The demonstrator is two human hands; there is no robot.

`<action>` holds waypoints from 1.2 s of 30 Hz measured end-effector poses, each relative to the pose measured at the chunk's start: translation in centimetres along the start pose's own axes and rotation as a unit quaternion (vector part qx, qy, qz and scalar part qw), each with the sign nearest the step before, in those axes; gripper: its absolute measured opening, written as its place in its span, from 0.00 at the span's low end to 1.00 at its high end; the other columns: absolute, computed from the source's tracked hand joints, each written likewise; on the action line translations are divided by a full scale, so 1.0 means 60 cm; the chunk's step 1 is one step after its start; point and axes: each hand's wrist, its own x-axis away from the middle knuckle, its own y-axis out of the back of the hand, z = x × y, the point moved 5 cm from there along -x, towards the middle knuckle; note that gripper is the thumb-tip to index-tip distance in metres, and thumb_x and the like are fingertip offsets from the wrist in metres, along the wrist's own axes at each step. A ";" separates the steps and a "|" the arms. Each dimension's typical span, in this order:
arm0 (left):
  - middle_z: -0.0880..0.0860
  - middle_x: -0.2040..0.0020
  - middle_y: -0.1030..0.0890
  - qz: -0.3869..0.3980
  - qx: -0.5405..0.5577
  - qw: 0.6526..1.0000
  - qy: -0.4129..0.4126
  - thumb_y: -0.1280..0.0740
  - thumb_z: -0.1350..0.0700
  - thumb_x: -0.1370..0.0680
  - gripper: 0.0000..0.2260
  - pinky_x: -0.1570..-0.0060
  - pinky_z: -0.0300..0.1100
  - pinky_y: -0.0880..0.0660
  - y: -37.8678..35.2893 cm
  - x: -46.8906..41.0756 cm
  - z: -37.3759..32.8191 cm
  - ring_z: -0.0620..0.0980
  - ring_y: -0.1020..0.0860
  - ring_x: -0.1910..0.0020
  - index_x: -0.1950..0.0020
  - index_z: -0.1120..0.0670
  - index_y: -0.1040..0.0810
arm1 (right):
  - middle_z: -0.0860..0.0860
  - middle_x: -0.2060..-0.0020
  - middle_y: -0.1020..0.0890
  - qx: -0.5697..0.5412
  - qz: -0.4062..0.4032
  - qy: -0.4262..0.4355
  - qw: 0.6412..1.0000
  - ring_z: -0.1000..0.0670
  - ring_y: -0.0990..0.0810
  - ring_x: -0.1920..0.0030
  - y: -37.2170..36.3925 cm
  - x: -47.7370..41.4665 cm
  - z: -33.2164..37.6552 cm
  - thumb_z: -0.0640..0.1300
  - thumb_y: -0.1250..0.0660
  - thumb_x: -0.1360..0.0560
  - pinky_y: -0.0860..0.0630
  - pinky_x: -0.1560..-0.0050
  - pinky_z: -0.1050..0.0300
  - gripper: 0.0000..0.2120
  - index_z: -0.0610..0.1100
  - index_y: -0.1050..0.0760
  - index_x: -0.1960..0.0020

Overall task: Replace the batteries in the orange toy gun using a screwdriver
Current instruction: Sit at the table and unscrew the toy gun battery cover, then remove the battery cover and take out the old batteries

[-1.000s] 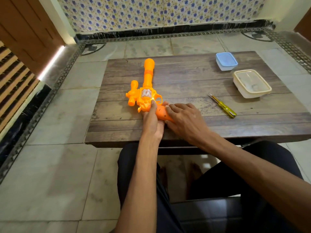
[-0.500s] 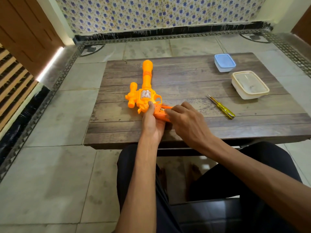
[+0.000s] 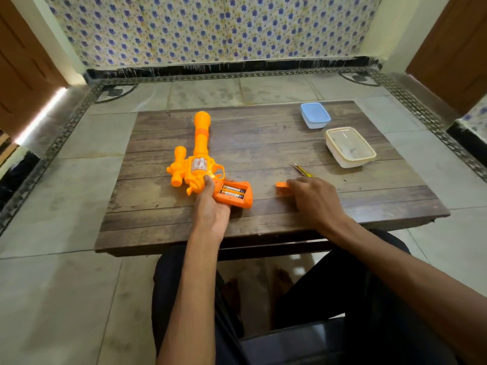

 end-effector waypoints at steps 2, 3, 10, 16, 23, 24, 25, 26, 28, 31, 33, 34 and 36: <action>0.62 0.32 0.24 -0.004 -0.003 1.000 0.001 0.40 0.49 0.17 0.22 0.34 0.58 0.28 0.002 -0.002 0.001 0.59 0.23 0.35 0.24 0.56 0.34 | 0.49 0.59 0.17 0.020 -0.006 0.036 0.999 0.43 0.19 0.58 -0.012 0.012 0.003 0.40 0.35 0.27 0.27 0.66 0.55 0.06 0.46 0.21 0.53; 0.62 0.32 0.24 -0.007 -0.005 1.000 -0.001 0.40 0.49 0.17 0.22 0.34 0.58 0.28 0.003 -0.003 0.001 0.58 0.23 0.35 0.24 0.56 0.34 | 0.49 0.59 0.17 0.029 -0.014 0.050 0.998 0.44 0.19 0.57 -0.013 0.015 0.006 0.40 0.37 0.28 0.26 0.65 0.54 0.07 0.45 0.20 0.54; 0.60 0.32 0.24 -0.022 -0.012 1.000 -0.003 0.40 0.49 0.17 0.22 0.32 0.58 0.29 0.002 0.005 -0.001 0.57 0.23 0.35 0.24 0.55 0.35 | 0.50 0.50 0.18 -0.011 0.012 0.027 0.999 0.44 0.23 0.47 -0.011 0.009 -0.007 0.38 0.38 0.24 0.25 0.56 0.53 0.12 0.48 0.18 0.47; 0.61 0.31 0.24 -0.020 -0.023 1.000 -0.007 0.39 0.49 0.17 0.22 0.33 0.59 0.28 0.002 0.007 -0.001 0.58 0.23 0.35 0.24 0.55 0.34 | 0.49 0.48 0.20 -0.035 0.041 0.009 0.998 0.44 0.25 0.44 -0.010 0.002 -0.010 0.36 0.39 0.24 0.28 0.56 0.52 0.14 0.47 0.20 0.45; 0.61 0.32 0.24 -0.022 -0.027 0.999 -0.005 0.38 0.49 0.18 0.23 0.35 0.59 0.27 0.006 0.007 0.000 0.58 0.22 0.36 0.24 0.54 0.34 | 0.43 0.53 0.19 -0.161 -0.072 -0.197 0.964 0.41 0.21 0.51 0.017 -0.025 -0.081 0.42 0.33 0.26 0.26 0.52 0.50 0.09 0.41 0.19 0.49; 0.61 0.32 0.23 -0.019 -0.025 0.999 -0.003 0.38 0.49 0.18 0.23 0.36 0.58 0.26 0.005 0.005 0.000 0.57 0.22 0.36 0.24 0.54 0.34 | 0.42 0.51 0.19 -0.154 -0.036 -0.227 0.961 0.41 0.21 0.51 0.008 -0.030 -0.097 0.43 0.32 0.27 0.26 0.52 0.51 0.10 0.40 0.19 0.49; 0.61 0.33 0.23 -0.019 -0.024 1.000 -0.002 0.38 0.49 0.18 0.22 0.36 0.58 0.25 0.005 0.006 0.001 0.57 0.21 0.37 0.25 0.54 0.34 | 0.43 0.52 0.19 -0.144 0.017 -0.250 0.957 0.41 0.21 0.52 -0.004 -0.033 -0.108 0.45 0.31 0.29 0.25 0.53 0.51 0.11 0.40 0.18 0.51; 0.61 0.34 0.22 -0.020 -0.024 1.000 -0.001 0.38 0.50 0.18 0.22 0.37 0.58 0.25 0.005 0.008 0.002 0.57 0.21 0.38 0.25 0.54 0.34 | 0.43 0.56 0.18 -0.136 0.064 -0.261 0.954 0.42 0.20 0.54 -0.014 -0.035 -0.115 0.46 0.31 0.31 0.24 0.56 0.51 0.11 0.40 0.17 0.55; 0.60 0.34 0.22 -0.019 -0.024 1.000 -0.001 0.38 0.50 0.17 0.22 0.36 0.58 0.26 0.004 0.008 0.002 0.56 0.21 0.38 0.25 0.54 0.34 | 0.43 0.65 0.18 -0.132 0.110 -0.263 0.949 0.42 0.20 0.60 -0.023 -0.038 -0.119 0.47 0.32 0.34 0.22 0.62 0.51 0.10 0.40 0.17 0.63; 0.59 0.34 0.21 -0.016 -0.028 0.999 -0.001 0.37 0.49 0.18 0.22 0.35 0.59 0.26 0.006 0.005 0.005 0.56 0.21 0.38 0.25 0.52 0.34 | 0.43 0.64 0.18 -0.147 0.095 -0.243 0.954 0.42 0.20 0.59 -0.011 -0.046 -0.114 0.51 0.32 0.31 0.22 0.59 0.48 0.13 0.41 0.18 0.62; 0.58 0.34 0.21 -0.019 -0.027 0.999 0.003 0.37 0.49 0.18 0.22 0.35 0.59 0.27 0.008 0.002 0.006 0.56 0.21 0.38 0.25 0.52 0.34 | 0.47 0.63 0.18 -0.221 0.054 -0.230 0.946 0.45 0.19 0.58 0.010 -0.048 -0.099 0.49 0.32 0.26 0.23 0.56 0.50 0.10 0.41 0.21 0.55; 0.58 0.34 0.22 -0.021 -0.025 0.999 0.003 0.37 0.50 0.18 0.22 0.34 0.59 0.27 0.008 0.002 0.005 0.56 0.21 0.37 0.24 0.52 0.34 | 0.48 0.63 0.17 -0.283 0.048 -0.220 0.932 0.47 0.18 0.59 0.021 -0.050 -0.084 0.47 0.31 0.25 0.23 0.56 0.51 0.08 0.42 0.23 0.53; 0.59 0.35 0.21 -0.018 -0.023 1.000 0.006 0.37 0.50 0.18 0.22 0.35 0.59 0.27 0.005 0.006 0.006 0.57 0.21 0.37 0.25 0.52 0.34 | 0.47 0.65 0.16 -0.409 0.063 -0.177 0.893 0.48 0.16 0.64 0.044 -0.047 -0.042 0.45 0.30 0.24 0.20 0.60 0.50 0.06 0.43 0.23 0.52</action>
